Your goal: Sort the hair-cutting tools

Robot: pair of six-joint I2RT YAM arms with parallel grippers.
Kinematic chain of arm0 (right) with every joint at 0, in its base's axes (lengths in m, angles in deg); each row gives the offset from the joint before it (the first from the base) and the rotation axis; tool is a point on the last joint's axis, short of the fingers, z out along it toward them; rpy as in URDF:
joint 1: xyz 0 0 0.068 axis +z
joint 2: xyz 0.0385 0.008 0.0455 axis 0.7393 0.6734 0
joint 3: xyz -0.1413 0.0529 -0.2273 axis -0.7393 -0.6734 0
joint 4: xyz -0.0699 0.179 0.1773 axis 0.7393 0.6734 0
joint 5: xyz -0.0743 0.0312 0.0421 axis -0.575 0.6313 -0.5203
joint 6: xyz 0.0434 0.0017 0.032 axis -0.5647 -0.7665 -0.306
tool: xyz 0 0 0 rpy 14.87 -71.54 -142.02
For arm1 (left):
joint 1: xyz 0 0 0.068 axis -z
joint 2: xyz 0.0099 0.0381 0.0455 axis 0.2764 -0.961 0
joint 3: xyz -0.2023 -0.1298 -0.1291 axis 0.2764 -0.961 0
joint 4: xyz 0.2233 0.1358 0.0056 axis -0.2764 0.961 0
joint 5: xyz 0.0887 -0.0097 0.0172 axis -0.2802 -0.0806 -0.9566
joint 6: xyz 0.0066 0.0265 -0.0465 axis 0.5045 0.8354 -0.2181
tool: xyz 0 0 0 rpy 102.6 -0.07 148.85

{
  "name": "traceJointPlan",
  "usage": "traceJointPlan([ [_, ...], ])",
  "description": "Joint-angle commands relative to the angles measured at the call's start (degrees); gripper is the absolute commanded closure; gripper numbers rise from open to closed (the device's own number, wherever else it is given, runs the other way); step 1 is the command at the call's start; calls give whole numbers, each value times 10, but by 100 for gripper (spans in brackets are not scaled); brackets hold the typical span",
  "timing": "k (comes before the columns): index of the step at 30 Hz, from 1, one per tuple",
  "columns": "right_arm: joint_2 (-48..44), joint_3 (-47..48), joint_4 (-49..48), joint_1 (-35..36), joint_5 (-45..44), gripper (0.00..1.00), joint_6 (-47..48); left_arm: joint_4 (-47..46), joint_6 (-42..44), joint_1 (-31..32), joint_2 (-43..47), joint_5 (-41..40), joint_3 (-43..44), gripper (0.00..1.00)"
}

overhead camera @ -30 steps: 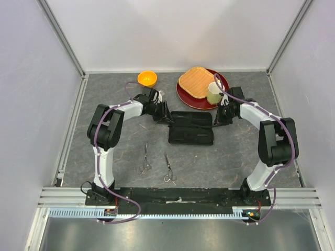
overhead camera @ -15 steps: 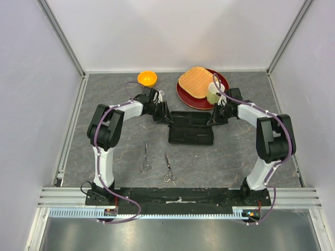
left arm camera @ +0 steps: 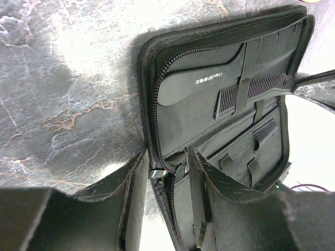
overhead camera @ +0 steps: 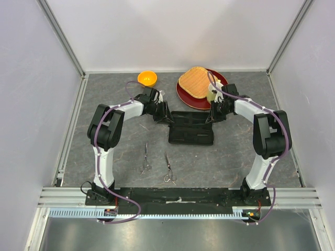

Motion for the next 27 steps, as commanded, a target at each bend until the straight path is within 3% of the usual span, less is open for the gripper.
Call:
traceJointPlan([
  [1,-2,-18,45,-26,-92,99,73,9,25,15,-13,-28,21,57],
  [10,-2,-29,29,-37,-135,100,58,40,27,15,-24,-53,44,57],
  [27,28,-73,-67,0,-27,98,-6,27,25,15,-32,-26,50,54],
])
